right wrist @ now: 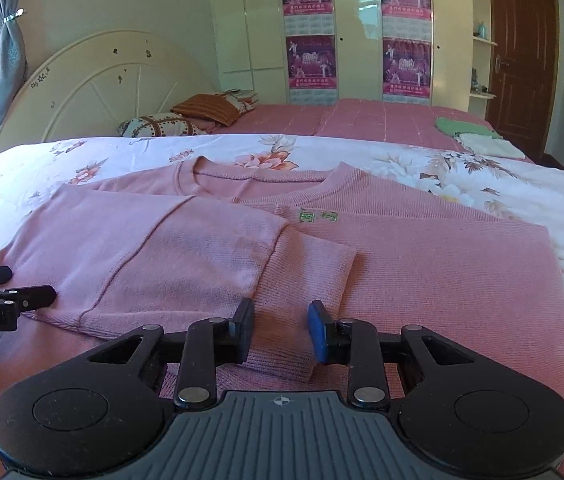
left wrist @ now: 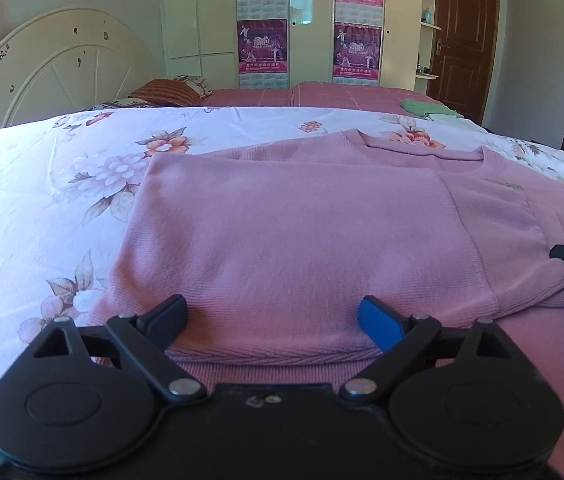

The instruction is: Fold small clothes

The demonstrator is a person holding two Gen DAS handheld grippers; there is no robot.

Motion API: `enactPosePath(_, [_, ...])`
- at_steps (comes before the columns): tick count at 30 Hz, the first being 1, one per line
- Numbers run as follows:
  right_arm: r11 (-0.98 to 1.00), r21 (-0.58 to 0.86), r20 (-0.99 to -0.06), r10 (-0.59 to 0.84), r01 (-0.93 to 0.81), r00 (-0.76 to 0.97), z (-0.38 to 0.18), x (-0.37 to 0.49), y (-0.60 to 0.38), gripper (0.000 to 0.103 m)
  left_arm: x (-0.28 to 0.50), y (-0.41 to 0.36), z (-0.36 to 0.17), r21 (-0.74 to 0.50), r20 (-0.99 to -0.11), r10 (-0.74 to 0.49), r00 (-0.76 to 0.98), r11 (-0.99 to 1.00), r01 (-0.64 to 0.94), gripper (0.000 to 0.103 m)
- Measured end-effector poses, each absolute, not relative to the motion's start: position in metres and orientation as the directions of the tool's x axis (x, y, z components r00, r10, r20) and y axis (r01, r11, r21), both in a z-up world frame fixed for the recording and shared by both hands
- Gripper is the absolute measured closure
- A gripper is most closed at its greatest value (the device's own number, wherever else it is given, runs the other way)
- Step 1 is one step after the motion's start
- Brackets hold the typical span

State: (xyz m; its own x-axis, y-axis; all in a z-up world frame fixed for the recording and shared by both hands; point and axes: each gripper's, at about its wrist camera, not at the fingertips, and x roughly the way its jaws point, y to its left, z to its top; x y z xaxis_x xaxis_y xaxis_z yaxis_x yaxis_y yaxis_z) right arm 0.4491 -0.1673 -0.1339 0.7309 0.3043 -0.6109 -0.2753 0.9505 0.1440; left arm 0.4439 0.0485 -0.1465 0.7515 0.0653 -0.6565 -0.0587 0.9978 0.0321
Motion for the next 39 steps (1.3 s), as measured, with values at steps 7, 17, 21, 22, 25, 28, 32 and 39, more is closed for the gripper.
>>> enactPosePath(7, [0.952, 0.123, -0.605, 0.295, -0.279, 0.739, -0.134, 0.442, -0.167, 0.073, 0.442, 0.047, -0.146, 0.039, -0.657, 0.068, 0.751, 0.998, -0.056, 0.009])
enactPosePath(17, [0.972, 0.158, -0.66, 0.234, -0.173, 0.713, -0.11, 0.42, -0.192, 0.03, 0.396, 0.056, -0.127, 0.075, -0.684, 0.063, 0.727, 0.997, -0.015, 0.016])
enactPosePath(21, [0.976, 0.15, -0.658, 0.22, -0.161, 0.72, -0.096, 0.373, -0.211, 0.03, 0.337, 0.078, -0.122, 0.072, -0.691, 0.072, 0.719, 0.997, -0.031, 0.019])
enactPosePath(22, [0.974, 0.168, -0.661, 0.227, -0.155, 0.715, -0.094, 0.36, -0.218, 0.03, 0.321, 0.085, -0.121, 0.072, -0.695, 0.075, 0.716, 0.997, -0.034, 0.02])
enactPosePath(25, [0.972, 0.208, -0.673, 0.224, -0.11, 0.705, -0.088, 0.317, -0.242, 0.03, 0.275, 0.105, -0.121, 0.086, -0.711, 0.09, 0.698, 0.995, -0.04, 0.023])
enactPosePath(28, [0.955, 0.294, -0.695, 0.241, -0.039, 0.677, -0.087, 0.274, -0.274, 0.03, 0.23, 0.124, -0.119, 0.072, -0.735, 0.073, 0.674, 0.997, -0.029, 0.027])
enactPosePath(32, [0.91, 0.413, -0.706, 0.295, 0.036, 0.643, -0.087, 0.22, -0.315, 0.03, 0.19, 0.143, -0.115, -0.014, -0.755, -0.009, 0.656, 1.0, -0.002, 0.031])
enactPosePath(39, [0.754, 0.631, -0.663, 0.401, 0.184, 0.632, -0.098, 0.142, -0.36, 0.03, 0.17, 0.186, -0.121, -0.456, -0.701, -0.342, 0.626, 0.89, -0.025, 0.031])
